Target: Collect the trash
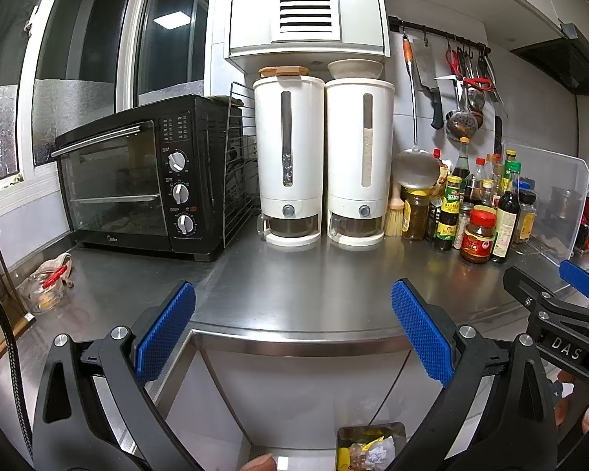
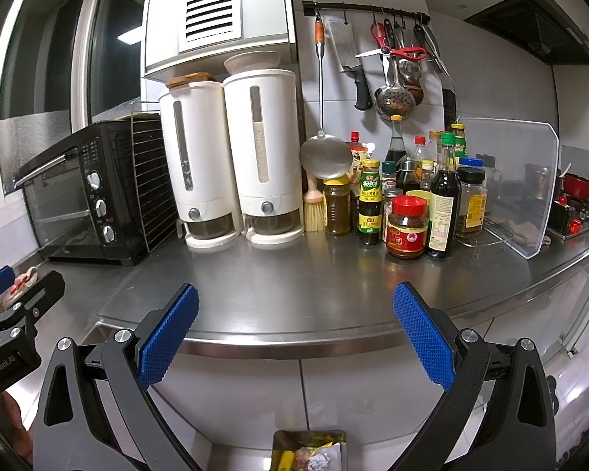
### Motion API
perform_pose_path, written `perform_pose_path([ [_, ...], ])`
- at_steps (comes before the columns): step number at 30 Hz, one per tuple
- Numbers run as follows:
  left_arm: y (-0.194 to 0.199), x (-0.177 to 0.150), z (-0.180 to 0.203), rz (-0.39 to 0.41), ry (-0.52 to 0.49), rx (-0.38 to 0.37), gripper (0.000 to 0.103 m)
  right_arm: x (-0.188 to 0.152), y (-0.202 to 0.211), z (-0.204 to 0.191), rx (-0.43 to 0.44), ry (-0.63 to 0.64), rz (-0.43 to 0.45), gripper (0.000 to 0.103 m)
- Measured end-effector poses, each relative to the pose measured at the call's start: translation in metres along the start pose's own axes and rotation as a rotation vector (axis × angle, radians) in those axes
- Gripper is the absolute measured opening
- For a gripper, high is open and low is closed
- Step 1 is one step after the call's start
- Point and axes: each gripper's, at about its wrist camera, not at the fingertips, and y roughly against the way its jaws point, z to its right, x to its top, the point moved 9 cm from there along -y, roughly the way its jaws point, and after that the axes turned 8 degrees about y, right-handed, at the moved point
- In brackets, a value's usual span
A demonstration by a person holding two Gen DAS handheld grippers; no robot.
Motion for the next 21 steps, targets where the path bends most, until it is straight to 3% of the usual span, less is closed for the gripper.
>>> perform_pose_path([
  [21, 0.0022, 0.0029, -0.002, 0.004, -0.001, 0.003, 0.095, 0.0025, 0.0033, 0.0002, 0.01, 0.008, -0.004, 0.1],
])
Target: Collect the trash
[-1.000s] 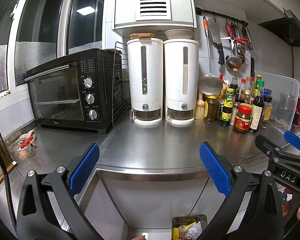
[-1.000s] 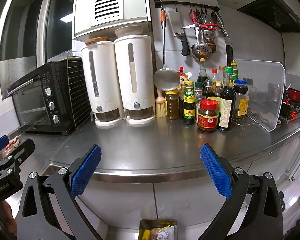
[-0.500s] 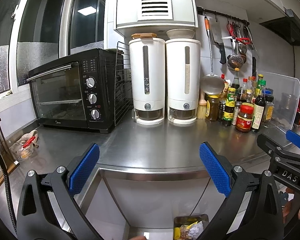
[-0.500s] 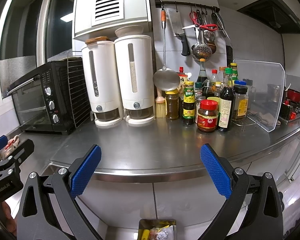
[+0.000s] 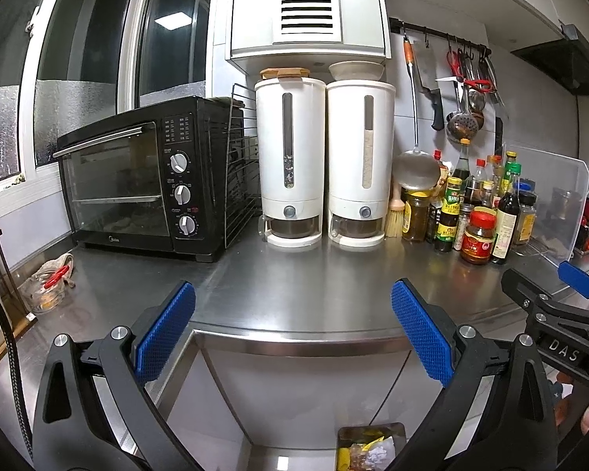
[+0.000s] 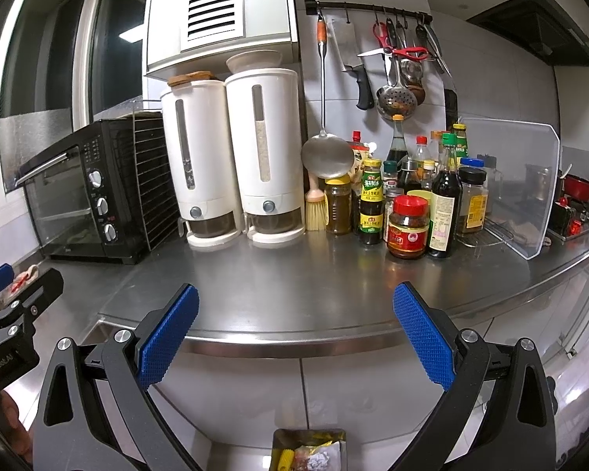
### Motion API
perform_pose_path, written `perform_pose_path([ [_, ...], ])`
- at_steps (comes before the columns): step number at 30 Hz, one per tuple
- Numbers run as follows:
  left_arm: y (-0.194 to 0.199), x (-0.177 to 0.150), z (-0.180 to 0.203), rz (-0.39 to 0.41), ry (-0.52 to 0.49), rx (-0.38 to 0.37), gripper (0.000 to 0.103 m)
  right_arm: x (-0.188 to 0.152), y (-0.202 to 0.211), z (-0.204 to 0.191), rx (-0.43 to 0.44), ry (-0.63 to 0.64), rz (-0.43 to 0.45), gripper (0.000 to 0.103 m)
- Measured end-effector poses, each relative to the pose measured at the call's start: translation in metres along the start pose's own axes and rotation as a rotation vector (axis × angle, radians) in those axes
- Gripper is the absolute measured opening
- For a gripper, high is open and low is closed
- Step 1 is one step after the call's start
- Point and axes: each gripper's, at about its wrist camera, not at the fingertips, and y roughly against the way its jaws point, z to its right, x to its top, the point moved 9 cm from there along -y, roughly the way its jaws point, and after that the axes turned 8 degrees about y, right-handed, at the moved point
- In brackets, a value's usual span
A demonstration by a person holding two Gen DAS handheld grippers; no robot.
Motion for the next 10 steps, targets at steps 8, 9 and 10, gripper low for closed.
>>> perform_pose_path([
  [8, 0.0021, 0.0015, -0.0015, 0.009, -0.001, 0.015, 0.095, 0.0015, 0.0031, 0.0006, 0.001, 0.0, 0.008, 0.1],
  [9, 0.002, 0.0017, -0.0024, 0.007, 0.003, 0.017, 0.095, 0.0013, 0.0031, 0.0006, 0.001, 0.0, 0.007, 0.1],
  [10, 0.0027, 0.0018, -0.0026, 0.006, 0.007, 0.019, 0.095, 0.0012, 0.0031, 0.0006, 0.001, 0.001, 0.007, 0.1],
])
